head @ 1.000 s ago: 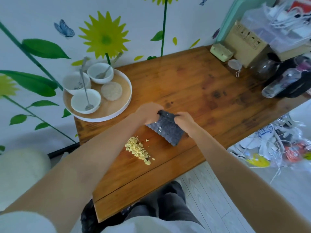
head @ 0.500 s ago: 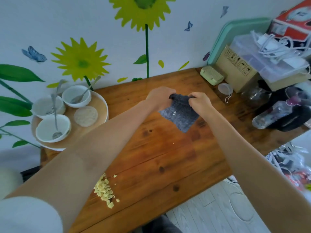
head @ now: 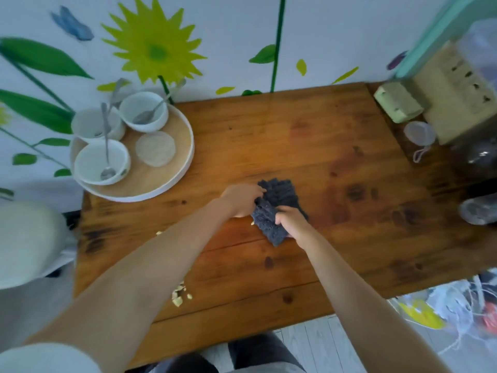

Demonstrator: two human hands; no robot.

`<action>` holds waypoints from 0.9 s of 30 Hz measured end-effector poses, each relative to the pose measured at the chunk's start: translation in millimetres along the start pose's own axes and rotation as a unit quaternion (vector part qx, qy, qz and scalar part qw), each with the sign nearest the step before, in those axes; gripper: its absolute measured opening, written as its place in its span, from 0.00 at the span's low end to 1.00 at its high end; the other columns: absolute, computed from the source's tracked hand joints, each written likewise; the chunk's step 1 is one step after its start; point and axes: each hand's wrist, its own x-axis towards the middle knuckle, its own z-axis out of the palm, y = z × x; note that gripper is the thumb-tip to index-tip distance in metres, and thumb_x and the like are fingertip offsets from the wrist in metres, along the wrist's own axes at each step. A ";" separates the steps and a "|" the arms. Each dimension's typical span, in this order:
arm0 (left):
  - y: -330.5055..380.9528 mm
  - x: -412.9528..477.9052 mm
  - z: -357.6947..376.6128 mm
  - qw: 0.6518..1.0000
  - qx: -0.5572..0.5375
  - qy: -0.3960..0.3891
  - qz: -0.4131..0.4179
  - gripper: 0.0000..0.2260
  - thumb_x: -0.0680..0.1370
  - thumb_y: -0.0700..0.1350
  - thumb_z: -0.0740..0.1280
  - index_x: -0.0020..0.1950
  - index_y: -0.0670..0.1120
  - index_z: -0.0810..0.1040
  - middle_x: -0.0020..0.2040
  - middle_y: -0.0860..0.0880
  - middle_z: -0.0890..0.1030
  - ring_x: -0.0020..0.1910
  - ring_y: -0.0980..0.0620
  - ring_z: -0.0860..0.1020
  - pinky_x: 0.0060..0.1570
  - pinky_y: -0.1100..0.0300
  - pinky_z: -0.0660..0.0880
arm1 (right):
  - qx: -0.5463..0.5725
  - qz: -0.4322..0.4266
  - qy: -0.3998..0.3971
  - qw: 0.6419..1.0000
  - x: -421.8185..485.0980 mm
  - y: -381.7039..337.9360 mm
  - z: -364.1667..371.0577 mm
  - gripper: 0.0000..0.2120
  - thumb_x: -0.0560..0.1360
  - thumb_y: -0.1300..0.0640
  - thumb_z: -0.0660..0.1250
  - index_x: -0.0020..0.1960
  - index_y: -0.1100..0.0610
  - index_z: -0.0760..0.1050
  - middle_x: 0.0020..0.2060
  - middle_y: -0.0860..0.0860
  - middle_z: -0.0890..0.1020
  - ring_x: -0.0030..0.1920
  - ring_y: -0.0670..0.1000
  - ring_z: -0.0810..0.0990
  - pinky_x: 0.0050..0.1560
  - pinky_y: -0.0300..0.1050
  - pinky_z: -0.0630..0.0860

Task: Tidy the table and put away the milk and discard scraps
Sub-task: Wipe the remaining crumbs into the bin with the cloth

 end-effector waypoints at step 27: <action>-201.5 -265.6 120.9 0.976 -0.151 0.132 -0.086 0.17 0.78 0.38 0.58 0.66 0.43 0.73 0.73 0.51 0.68 0.69 0.48 0.69 0.64 0.54 0.70 | -0.224 -0.150 0.009 0.963 -96.2 -32.6 305.3 0.10 0.76 0.63 0.56 0.44 0.53 0.74 0.30 0.47 0.73 0.30 0.47 0.68 0.31 0.42 0.60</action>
